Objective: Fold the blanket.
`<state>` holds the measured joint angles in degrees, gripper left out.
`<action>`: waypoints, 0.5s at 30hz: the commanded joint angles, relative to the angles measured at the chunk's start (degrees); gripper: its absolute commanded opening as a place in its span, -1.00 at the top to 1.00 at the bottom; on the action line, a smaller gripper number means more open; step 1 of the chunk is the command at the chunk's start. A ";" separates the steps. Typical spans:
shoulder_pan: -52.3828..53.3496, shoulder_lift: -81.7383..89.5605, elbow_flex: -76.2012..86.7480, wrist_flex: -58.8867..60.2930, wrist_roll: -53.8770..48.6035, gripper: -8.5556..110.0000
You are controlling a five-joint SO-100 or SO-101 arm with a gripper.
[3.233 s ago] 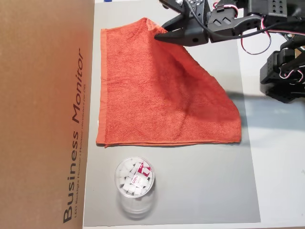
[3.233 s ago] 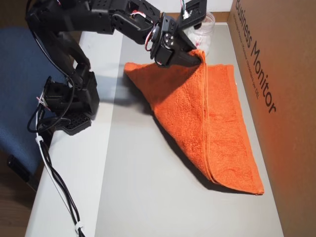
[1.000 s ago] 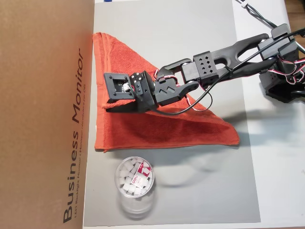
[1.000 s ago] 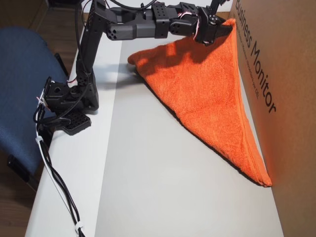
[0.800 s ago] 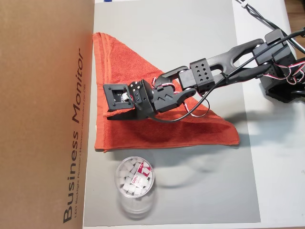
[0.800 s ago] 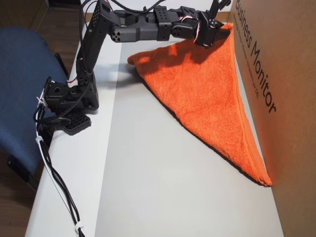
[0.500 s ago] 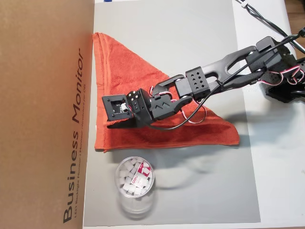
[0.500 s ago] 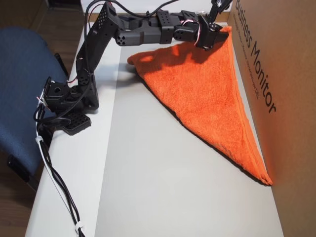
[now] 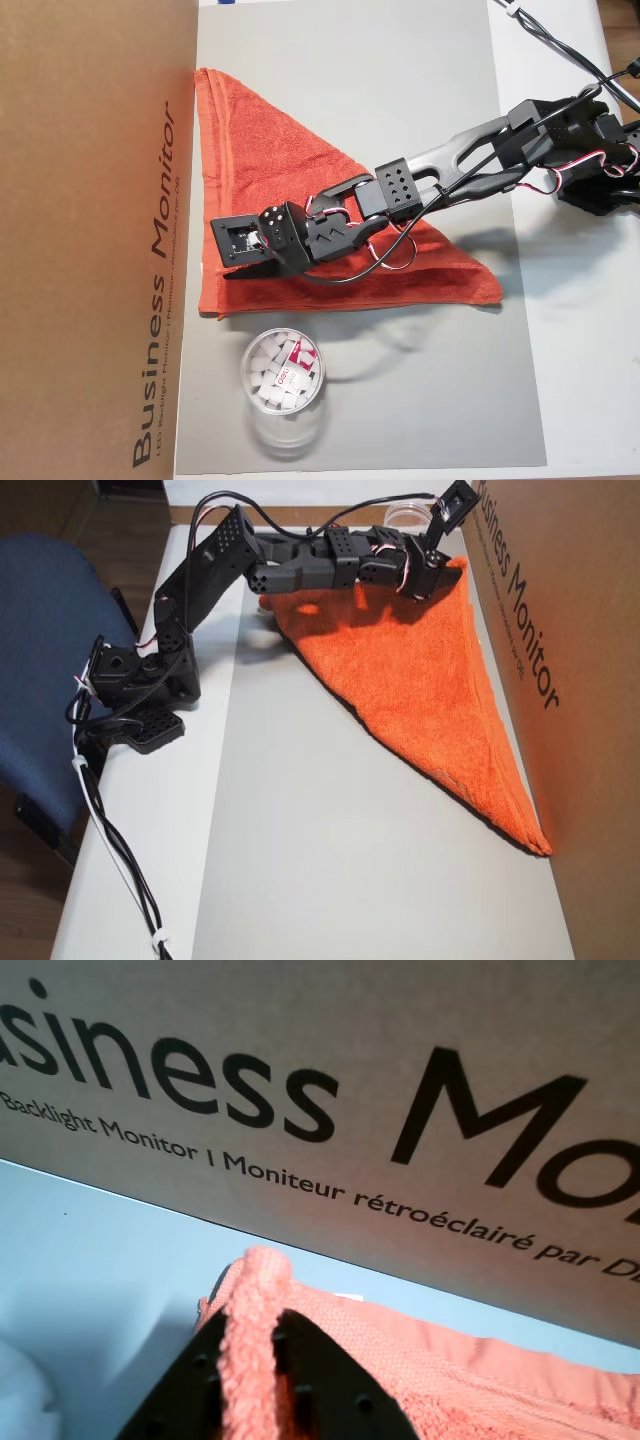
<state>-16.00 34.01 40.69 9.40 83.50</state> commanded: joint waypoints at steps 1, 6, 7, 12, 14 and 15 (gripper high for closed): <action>-0.09 -0.35 -4.13 -1.58 -0.26 0.86; 0.26 -2.72 -5.45 -1.58 -0.09 0.86; 0.35 -3.16 -5.71 -1.58 0.00 0.86; 0.35 -5.71 -7.38 -1.58 0.62 0.86; 0.35 -6.50 -7.82 -1.58 0.62 0.86; 0.35 -6.77 -7.91 -1.58 0.62 0.86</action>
<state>-16.00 26.54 35.86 8.88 83.67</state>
